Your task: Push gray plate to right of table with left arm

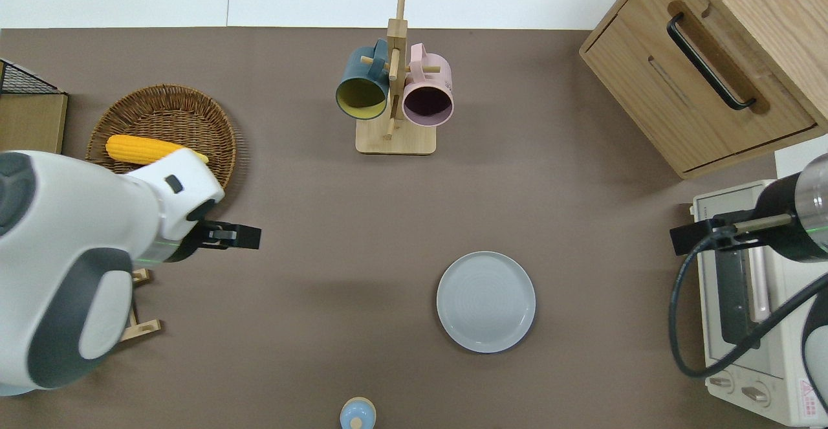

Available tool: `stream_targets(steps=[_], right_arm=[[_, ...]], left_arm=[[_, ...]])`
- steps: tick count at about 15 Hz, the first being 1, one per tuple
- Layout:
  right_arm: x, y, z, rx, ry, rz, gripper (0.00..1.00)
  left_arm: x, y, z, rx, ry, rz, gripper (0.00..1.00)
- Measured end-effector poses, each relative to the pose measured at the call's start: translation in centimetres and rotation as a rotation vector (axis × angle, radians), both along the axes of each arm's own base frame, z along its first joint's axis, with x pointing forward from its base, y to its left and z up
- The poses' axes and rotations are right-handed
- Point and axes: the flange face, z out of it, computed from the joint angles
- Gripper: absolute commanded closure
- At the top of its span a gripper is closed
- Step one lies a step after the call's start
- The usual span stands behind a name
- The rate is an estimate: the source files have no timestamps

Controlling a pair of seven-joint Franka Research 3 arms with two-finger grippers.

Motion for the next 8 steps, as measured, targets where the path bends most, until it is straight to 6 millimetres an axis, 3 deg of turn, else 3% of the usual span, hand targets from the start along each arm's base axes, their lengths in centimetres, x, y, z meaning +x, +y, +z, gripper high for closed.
stream_targets(steps=[2,8], right_arm=[[0.0,0.0,0.0,0.000,0.000,0.000,0.005],[0.0,0.0,0.0,0.000,0.000,0.000,0.005]], left_arm=[[0.6,2.5,1.8,0.026,-0.013,0.005,0.01],[0.8,6.2,8.1,0.054,-0.012,-0.002,0.01]])
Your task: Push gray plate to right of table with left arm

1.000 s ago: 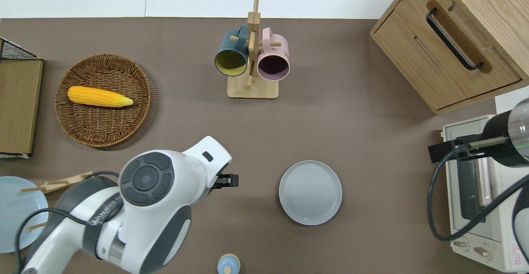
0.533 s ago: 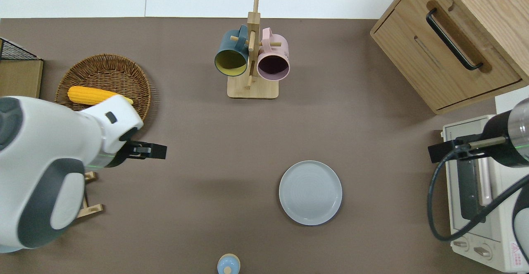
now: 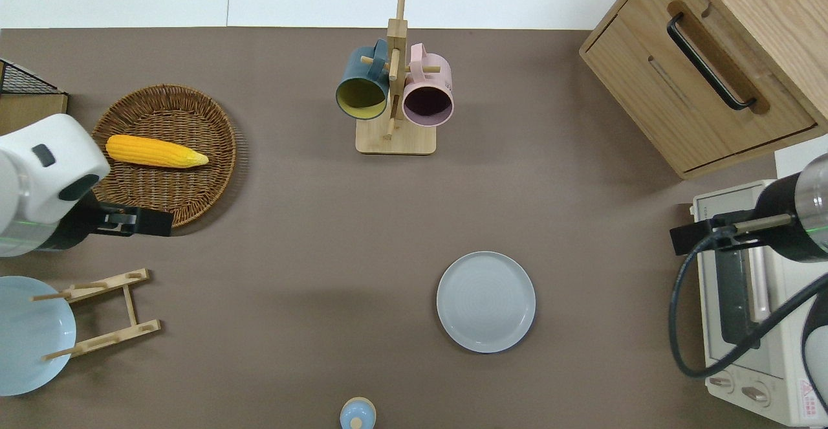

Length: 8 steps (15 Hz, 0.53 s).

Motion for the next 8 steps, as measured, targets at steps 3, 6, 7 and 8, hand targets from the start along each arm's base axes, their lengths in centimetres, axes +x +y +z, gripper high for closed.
stream_targets(steps=[3,6,7,8], right_arm=[[0.0,0.0,0.0,0.000,0.000,0.000,0.005],[0.0,0.0,0.0,0.000,0.000,0.000,0.005],[0.0,0.0,0.0,0.000,0.000,0.000,0.005],[0.0,0.0,0.0,0.000,0.000,0.000,0.005]], left_arm=[[-0.5,1.2,2.8,-0.001,0.011,0.008,0.01],[-0.9,1.4,3.6,0.000,0.024,0.011,0.01],[-0.9,1.4,3.7,0.000,0.024,0.011,0.01],[-0.9,1.4,3.7,0.000,0.024,0.011,0.01]])
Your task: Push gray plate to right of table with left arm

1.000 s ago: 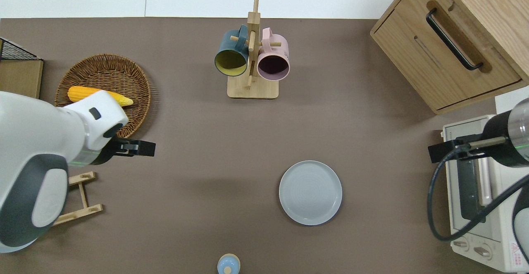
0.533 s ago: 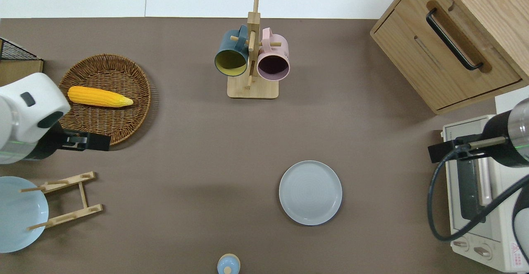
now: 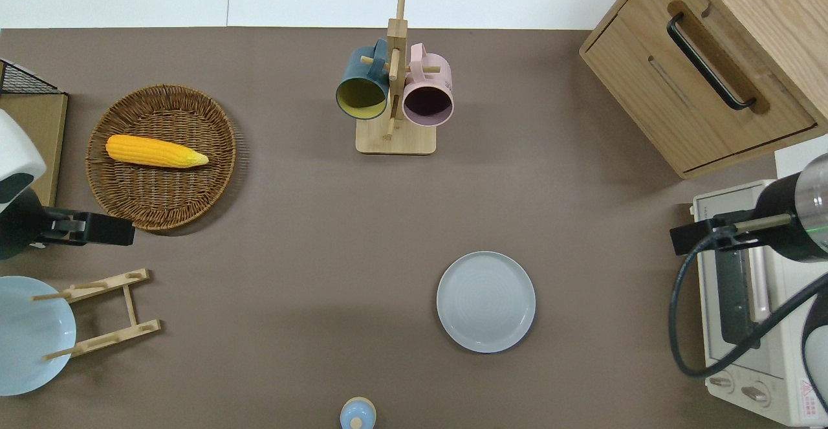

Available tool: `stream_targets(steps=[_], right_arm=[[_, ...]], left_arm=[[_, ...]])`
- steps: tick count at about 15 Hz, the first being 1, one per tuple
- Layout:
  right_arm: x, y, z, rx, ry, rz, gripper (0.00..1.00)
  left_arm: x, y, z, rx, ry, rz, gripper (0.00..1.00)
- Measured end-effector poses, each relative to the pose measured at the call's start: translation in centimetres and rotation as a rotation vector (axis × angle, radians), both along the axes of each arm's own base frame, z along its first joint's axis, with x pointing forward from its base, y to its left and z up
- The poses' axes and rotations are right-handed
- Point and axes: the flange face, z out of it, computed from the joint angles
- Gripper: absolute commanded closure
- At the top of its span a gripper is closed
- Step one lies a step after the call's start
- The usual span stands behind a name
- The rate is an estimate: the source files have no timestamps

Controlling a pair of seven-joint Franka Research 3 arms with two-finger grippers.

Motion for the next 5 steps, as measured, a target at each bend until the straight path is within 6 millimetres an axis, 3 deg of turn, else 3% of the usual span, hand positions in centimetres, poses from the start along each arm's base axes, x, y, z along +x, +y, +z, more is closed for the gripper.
stream_targets(steps=[5], right_arm=[[0.00,0.00,0.00,0.000,0.000,0.000,0.005]], left_arm=[[-0.01,-0.14,0.03,0.000,-0.001,-0.003,0.01]])
